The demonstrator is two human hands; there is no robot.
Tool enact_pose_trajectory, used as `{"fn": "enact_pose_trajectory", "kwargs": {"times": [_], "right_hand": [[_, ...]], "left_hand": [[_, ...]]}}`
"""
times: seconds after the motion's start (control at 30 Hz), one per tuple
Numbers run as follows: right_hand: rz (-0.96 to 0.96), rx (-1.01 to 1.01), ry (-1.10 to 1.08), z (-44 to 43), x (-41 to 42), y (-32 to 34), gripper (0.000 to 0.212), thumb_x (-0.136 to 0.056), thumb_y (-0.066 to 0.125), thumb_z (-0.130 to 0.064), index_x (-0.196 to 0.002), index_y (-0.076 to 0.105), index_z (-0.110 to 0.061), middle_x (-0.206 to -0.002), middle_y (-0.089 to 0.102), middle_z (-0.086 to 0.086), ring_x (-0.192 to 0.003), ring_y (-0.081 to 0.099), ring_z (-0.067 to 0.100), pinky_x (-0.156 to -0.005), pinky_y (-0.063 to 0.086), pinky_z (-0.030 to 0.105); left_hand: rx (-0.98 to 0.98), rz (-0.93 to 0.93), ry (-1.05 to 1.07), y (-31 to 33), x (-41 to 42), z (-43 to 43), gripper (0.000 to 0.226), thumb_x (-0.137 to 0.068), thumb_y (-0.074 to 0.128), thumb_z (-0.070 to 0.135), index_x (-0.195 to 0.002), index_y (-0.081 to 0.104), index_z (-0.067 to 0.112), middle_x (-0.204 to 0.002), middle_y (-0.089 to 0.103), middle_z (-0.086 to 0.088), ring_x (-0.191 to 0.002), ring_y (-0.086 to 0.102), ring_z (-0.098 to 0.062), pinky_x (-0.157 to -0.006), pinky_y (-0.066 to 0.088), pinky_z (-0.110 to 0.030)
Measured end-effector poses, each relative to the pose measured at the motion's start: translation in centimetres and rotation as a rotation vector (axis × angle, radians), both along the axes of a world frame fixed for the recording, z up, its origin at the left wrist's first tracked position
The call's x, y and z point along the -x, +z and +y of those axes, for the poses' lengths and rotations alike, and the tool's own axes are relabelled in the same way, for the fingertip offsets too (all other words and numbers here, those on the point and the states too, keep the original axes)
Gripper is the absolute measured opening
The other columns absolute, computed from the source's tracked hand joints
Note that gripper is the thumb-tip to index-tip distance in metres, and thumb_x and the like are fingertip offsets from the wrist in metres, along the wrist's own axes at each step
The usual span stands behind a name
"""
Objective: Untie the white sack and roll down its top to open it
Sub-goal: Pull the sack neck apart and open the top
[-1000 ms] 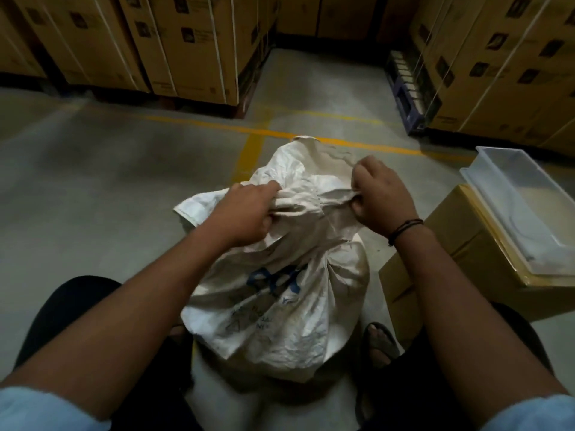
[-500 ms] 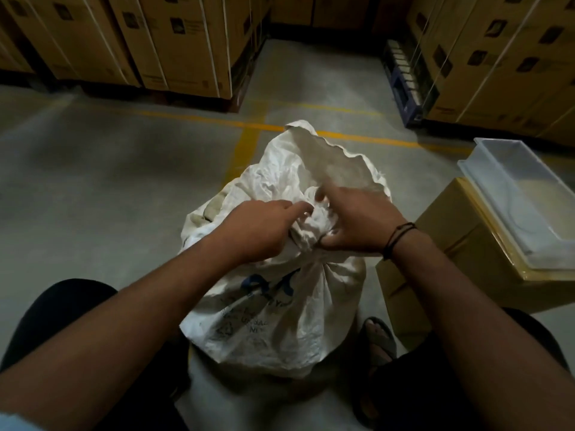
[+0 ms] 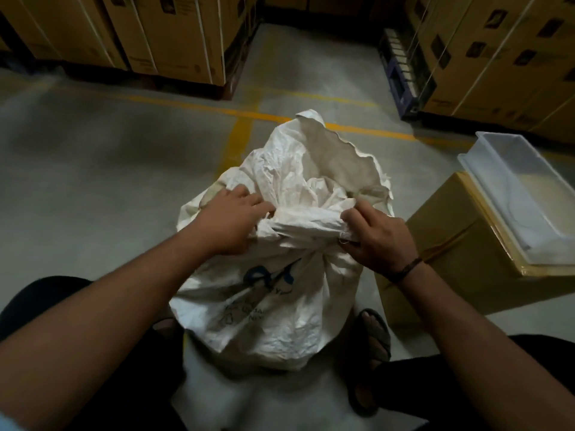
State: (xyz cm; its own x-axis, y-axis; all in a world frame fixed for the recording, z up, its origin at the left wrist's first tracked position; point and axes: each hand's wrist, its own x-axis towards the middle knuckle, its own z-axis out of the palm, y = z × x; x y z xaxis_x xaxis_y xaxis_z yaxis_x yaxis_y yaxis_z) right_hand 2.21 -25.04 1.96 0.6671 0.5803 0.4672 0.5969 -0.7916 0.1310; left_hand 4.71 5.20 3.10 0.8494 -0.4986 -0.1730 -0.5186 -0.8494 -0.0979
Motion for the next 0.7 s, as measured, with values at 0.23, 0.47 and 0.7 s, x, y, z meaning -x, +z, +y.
{"fn": "enact_pose_trajectory", "kwargs": {"times": [0.23,0.47,0.7], "right_hand": [[0.148,0.021,0.095,2.0,0.0,-0.3,0.015,-0.068,0.068,-0.019,-0.076,0.060,-0.010,-0.094,0.052,0.014,-0.088,0.048,0.032,-0.070,0.043,0.043],[0.157,-0.197,0.024,6.7,1.6,-3.8,0.010,-0.066,0.053,0.001,-0.072,0.055,-0.007,-0.085,0.053,0.014,-0.076,0.047,0.030,-0.056,0.043,0.044],[0.344,-0.678,-0.030,8.3,1.3,-1.7,0.028,-0.067,0.072,-0.001,-0.087,0.054,-0.005,-0.097,0.045,0.007,-0.086,0.045,0.016,-0.072,0.046,0.030]], "left_hand": [[0.359,-0.560,0.014,-1.1,-1.0,0.8,0.036,-0.083,0.055,0.011,-0.114,0.067,0.022,-0.117,0.067,0.000,-0.090,0.056,-0.031,-0.065,0.040,-0.037],[0.190,0.085,-0.145,2.4,-1.0,0.2,0.085,-0.074,0.068,0.041,-0.150,0.029,0.048,-0.164,0.018,0.008,-0.153,0.006,-0.025,-0.123,-0.001,-0.051],[0.166,0.032,-0.151,1.2,-1.1,-4.1,0.073,-0.083,0.068,0.038,-0.150,0.039,0.030,-0.124,0.062,-0.002,-0.115,0.057,-0.025,-0.094,0.047,-0.040]]}}
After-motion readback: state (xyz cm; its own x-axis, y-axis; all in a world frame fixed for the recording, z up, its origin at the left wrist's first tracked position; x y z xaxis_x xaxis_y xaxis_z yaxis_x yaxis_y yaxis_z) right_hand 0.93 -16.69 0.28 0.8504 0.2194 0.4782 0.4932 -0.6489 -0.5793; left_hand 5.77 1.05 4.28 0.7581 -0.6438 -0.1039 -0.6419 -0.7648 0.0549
